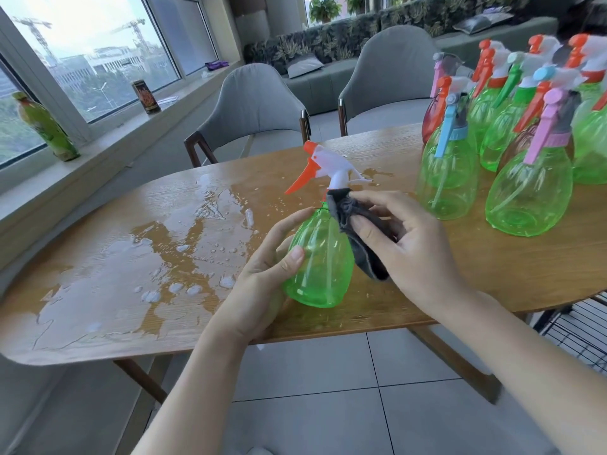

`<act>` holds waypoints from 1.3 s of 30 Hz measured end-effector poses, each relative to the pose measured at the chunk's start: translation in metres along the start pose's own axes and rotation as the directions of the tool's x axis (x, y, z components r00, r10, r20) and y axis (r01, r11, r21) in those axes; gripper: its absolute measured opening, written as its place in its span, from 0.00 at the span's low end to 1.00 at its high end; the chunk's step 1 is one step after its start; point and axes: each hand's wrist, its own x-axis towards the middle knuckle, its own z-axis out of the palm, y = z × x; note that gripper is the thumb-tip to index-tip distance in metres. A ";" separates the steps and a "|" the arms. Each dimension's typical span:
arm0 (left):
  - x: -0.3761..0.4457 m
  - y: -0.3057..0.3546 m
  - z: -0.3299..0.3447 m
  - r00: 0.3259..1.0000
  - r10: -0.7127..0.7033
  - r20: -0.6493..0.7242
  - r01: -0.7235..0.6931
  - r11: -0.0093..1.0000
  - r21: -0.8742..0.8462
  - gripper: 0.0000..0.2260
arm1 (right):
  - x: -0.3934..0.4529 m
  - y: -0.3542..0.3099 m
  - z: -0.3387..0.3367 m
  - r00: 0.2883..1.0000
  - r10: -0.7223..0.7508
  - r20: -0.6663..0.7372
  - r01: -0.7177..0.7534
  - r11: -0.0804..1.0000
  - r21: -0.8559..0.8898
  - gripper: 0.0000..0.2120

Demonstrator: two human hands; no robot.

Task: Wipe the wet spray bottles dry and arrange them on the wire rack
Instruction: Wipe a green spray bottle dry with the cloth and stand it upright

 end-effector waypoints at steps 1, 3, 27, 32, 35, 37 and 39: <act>0.001 0.000 -0.001 1.000 0.008 -0.008 -0.008 1.000 0.002 0.21 | -0.001 0.001 0.001 1.000 0.021 0.010 -0.021 1.000 0.016 0.13; 0.002 -0.001 -0.004 0.999 0.029 -0.036 -0.028 0.999 0.023 0.21 | -0.008 0.002 0.006 0.999 -0.007 0.036 0.007 1.000 -0.018 0.12; -0.001 0.002 -0.004 0.999 0.016 -0.043 -0.014 0.998 0.063 0.23 | -0.005 0.003 0.011 0.986 -0.168 -0.001 0.165 0.969 -0.184 0.13; 0.001 0.000 -0.007 0.999 0.025 -0.040 -0.021 0.994 0.104 0.21 | -0.004 0.006 0.012 1.000 -0.013 0.020 0.014 0.998 -0.055 0.13; 0.002 -0.002 -0.007 0.992 0.065 -0.111 -0.046 0.985 0.166 0.18 | -0.017 0.002 0.017 0.988 -0.124 0.089 0.135 0.982 -0.133 0.13; 0.002 -0.002 -0.005 0.985 0.079 -0.155 -0.046 0.977 0.206 0.17 | -0.024 0.000 0.020 0.969 -0.202 0.141 0.223 0.964 -0.146 0.13; 0.002 -0.002 -0.002 0.980 0.097 -0.172 -0.045 0.958 0.284 0.18 | -0.029 0.000 0.021 0.940 -0.277 0.199 0.308 0.940 -0.145 0.13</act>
